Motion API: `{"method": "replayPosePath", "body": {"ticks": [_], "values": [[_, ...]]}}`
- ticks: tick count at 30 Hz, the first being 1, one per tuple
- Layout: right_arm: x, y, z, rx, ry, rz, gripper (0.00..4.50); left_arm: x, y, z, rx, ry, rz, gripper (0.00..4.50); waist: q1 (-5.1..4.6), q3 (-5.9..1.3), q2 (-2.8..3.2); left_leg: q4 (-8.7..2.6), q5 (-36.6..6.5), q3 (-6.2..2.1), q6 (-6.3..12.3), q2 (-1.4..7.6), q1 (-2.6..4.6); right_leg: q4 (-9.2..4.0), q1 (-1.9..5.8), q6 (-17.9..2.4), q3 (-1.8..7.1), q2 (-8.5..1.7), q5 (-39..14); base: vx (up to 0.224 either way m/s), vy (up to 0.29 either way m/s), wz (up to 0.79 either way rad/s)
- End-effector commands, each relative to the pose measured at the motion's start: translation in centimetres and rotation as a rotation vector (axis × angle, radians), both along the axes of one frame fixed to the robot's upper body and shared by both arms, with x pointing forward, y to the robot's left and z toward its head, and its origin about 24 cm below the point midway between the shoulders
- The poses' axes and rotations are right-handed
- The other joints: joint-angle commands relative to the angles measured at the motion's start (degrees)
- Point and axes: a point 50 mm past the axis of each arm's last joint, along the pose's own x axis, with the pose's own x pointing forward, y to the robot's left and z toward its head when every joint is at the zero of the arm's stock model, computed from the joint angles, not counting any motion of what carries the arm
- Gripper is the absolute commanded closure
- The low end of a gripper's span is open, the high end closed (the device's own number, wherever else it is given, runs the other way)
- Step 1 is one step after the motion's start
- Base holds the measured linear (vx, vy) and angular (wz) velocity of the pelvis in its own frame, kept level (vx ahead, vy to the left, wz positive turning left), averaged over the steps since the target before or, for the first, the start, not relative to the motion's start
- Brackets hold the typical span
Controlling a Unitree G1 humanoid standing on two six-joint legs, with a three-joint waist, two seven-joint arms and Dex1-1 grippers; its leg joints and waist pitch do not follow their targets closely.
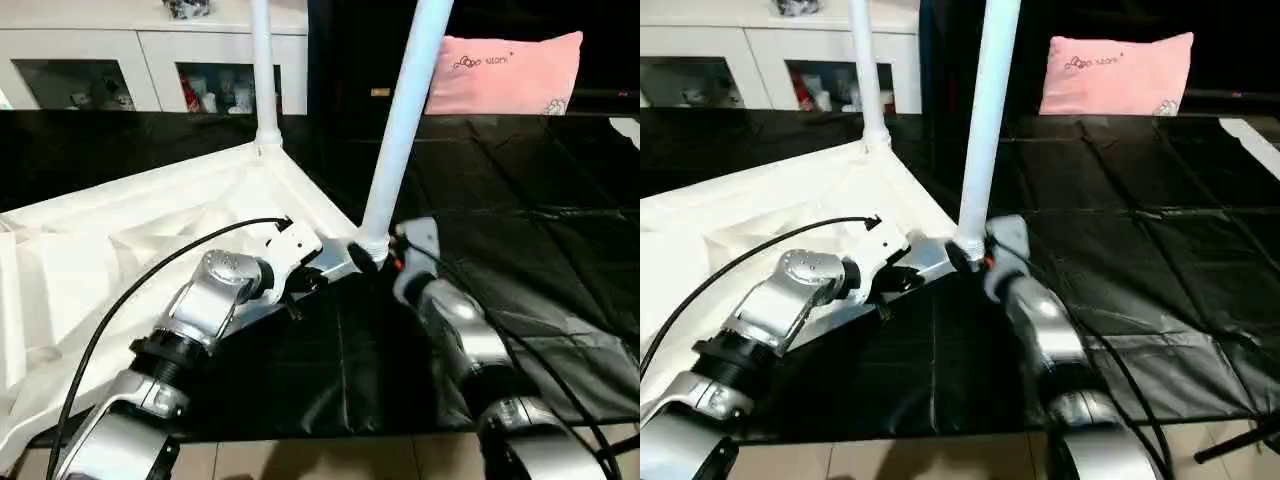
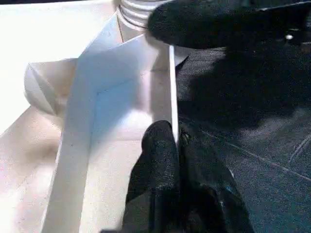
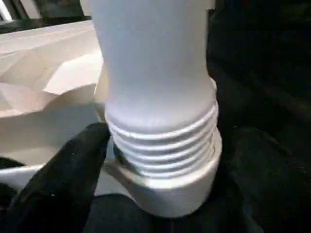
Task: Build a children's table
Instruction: Rotate leg to tighten
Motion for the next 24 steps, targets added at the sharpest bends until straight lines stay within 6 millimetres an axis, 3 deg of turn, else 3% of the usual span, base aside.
{"method": "replayPosePath", "body": {"ticks": [1,2,3,6,8,10,13,15,18,23,24], "values": [[-2.3,-1.4,-1.9,-0.02,0.039,0.041,0.03,0.6,1.2,0.0,0.042,-0.028,-0.004,4.5,0.01,-2.68,0.62,-3.83,-13.0,-0.43,1.96,2.69,0.11,-5.48,2.23,-10.4,3.44,-4.92,-11.7,0.0,0.0,0.0],[-2.3,-1.4,-1.9,-0.02,0.039,0.041,0.03,0.6,1.2,0.0,0.042,-0.028,-0.004,4.5,0.13,-2.81,0.59,-3.75,-12.1,-0.38,2.02,2.74,-0.02,-5.33,2.36,-10.5,3.39,-4.93,-10.4,0.0,0.0,0.0],[-2.4,-1.8,-1.6,-0.012,0.025,0.039,0.03,0.5,1.2,0.0,0.044,-0.035,-0.026,4.5,-0.15,-2.85,0.31,-3.89,-10.6,-0.64,2.29,2.71,-0.63,-4.73,2.83,-10.5,3.12,-4.84,-8.4,0.0,0.0,0.0],[-2.6,-2.7,-0.7,0.007,-0.007,0.08,0.03,0.3,1.4,-0.3,0.065,-0.032,-0.085,4.5,-0.26,-2.79,0.45,-3.6,-9.8,-0.46,3.1,2.73,-0.51,-4.98,2.61,-10.8,3.13,-5.04,-9.8,0.0,0.0,0.0],[-2.7,-3.1,-0.3,0.009,-0.021,0.111,0.03,0.3,1.4,-0.4,0.072,-0.03,-0.118,4.5,-0.11,-2.96,0.42,-3.32,-8.0,-0.38,3.96,2.67,-0.53,-4.72,2.73,-11.4,3.14,-4.87,-6.6,0.0,0.0,0.0],[-2.8,-3.8,0.4,0.0,-0.036,0.166,0.03,0.1,1.6,-0.4,0.081,-0.024,-0.163,4.5,-0.13,-3.14,0.56,-3.1,-4.9,-0.37,4.82,2.76,-0.6,-3.84,2.85,-13.0,2.99,-4.81,0.1,0.0,0.0,0.0],[-3.1,-4.9,1.7,-0.027,-0.054,0.272,0.03,-0.1,2.0,-0.4,0.09,-0.005,-0.224,4.5,0.3,-3.33,0.45,-2.77,-4.1,-0.35,6.57,2.66,-0.44,-3.58,3.21,-13.9,2.92,-4.6,3.7,0.0,0.0,0.0],[-3.2,-5.2,2.1,-0.038,-0.06,0.305,0.03,-0.1,2.1,-0.4,0.092,-0.001,-0.242,4.5,0.33,-3.14,0.43,-2.81,-4.4,-0.3,6.68,2.7,-0.59,-3.55,3.14,-13.9,2.94,-4.8,3.7,0.0,0.0,0.0],[-3.4,-5.6,3.3,-0.057,-0.073,0.404,0.03,-0.4,2.4,-0.3,0.088,0.009,-0.317,4.5,0.42,-3.05,0.22,-2.88,-6.7,-0.3,6.08,2.62,-0.46,-4.12,3.24,-13.3,2.84,-4.87,-1.9,0.0,0.0,0.0],[-3.3,-5.8,4.2,-0.077,-0.069,0.479,0.03,-0.8,2.7,-0.2,0.083,0.019,-0.404,4.5,0.83,-3.25,0.31,-2.74,-4.9,-0.24,6.01,2.92,-0.25,-3.52,2.94,-14.1,2.84,-4.8,0.8,0.0,0.0,0.0],[-3.3,-5.8,4.5,-0.107,-0.067,0.526,0.03,-1.1,2.9,-0.1,0.092,0.026,-0.451,4.5,1.08,-3.32,-0.16,-2.65,-4.7,-0.13,6.09,2.91,-0.29,-3.46,3.04,-14.2,2.86,-4.87,1.3,0.0,0.0,0.0]]}}
